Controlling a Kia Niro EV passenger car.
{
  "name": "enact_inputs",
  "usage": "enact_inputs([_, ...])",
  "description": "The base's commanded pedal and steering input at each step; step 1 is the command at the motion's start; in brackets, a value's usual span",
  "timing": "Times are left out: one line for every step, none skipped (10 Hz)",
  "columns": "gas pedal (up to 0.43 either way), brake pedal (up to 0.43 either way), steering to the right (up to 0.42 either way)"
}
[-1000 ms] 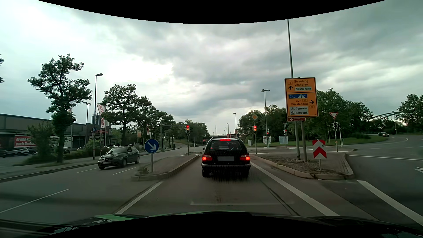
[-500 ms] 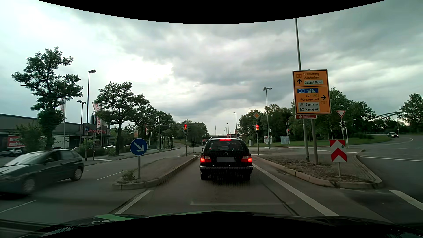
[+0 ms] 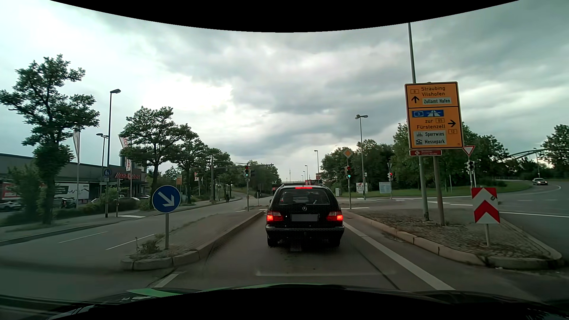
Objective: Follow the waypoints while adhering to traffic rules and regulations
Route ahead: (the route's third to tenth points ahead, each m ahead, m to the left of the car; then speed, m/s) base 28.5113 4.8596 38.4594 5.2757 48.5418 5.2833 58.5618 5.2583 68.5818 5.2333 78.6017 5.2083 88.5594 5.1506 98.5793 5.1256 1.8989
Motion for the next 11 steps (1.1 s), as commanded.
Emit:
enact_inputs([0.0,0.177,0.001])
enact_inputs([0.0,0.177,0.002])
enact_inputs([0.0,0.177,0.002])
enact_inputs([0.0,0.171,0.001])
enact_inputs([0.0,0.171,0.001])
enact_inputs([0.0,0.171,0.001])
enact_inputs([0.0,0.177,0.002])
enact_inputs([0.0,0.177,0.001])
enact_inputs([0.0,0.177,0.002])
enact_inputs([0.0,0.177,0.002])
enact_inputs([0.0,0.177,0.002])
